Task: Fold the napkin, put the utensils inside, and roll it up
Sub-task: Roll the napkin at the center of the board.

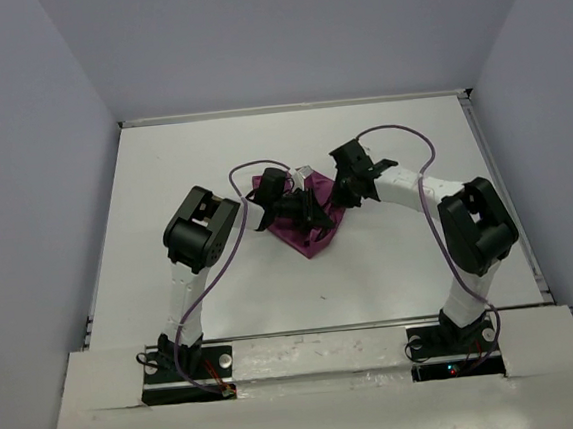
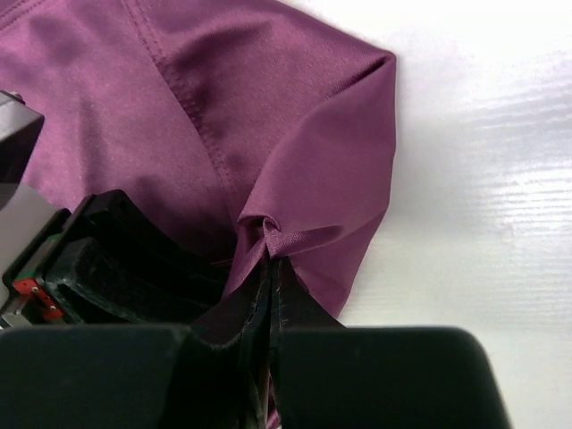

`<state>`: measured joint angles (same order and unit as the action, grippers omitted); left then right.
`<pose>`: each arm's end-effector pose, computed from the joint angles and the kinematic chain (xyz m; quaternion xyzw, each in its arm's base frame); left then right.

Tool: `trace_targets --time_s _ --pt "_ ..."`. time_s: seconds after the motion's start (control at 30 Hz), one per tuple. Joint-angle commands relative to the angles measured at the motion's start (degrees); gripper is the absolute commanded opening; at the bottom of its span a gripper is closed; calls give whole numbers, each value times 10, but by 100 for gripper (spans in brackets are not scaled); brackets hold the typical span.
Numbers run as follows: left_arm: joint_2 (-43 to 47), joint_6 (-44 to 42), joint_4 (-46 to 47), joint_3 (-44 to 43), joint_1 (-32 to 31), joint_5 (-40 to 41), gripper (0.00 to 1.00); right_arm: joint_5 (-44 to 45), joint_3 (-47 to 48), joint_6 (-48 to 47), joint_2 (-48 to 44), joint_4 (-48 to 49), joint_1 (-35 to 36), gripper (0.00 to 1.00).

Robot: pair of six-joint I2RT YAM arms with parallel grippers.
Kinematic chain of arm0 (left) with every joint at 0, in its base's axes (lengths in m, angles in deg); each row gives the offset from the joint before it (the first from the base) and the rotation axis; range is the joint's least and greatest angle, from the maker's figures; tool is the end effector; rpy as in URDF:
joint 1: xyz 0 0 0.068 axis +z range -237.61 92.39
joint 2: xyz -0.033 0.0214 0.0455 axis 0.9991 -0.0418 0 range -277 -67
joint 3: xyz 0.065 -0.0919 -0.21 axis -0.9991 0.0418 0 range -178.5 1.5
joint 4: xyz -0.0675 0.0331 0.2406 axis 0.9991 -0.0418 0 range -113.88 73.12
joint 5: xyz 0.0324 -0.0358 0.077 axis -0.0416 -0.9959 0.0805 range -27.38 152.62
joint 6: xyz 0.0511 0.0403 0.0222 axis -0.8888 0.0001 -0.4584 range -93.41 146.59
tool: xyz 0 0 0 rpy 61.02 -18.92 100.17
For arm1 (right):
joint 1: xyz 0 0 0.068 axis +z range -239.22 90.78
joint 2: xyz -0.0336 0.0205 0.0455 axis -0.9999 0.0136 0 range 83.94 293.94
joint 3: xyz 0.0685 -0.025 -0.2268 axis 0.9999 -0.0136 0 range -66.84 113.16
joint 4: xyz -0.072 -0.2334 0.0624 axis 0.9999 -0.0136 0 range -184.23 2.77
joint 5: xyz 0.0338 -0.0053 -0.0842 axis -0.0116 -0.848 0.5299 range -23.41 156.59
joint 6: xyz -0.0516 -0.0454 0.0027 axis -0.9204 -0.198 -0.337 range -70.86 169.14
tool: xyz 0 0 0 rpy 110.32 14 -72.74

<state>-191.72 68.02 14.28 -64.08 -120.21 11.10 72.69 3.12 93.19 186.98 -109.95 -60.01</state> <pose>0.3285 -0.2618 0.0792 0.1639 0.7868 -0.5768 0.1463 0.3291 0.1772 0.1508 0.1388 0.9444 0.1344 0.2659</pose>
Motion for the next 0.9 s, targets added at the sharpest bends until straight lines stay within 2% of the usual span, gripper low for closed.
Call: trace_targets --time_s 0.0,0.6,0.87 --pt "-4 -6 4 2 -4 -20 0 -12 33 -9 11 40 -3 1" --pt "-9 -12 -1 -2 -3 -29 0 -7 30 -11 62 67 -3 1" --pt "-8 -28 -33 -5 -3 -26 0 -2 19 -5 80 66 -3 1"
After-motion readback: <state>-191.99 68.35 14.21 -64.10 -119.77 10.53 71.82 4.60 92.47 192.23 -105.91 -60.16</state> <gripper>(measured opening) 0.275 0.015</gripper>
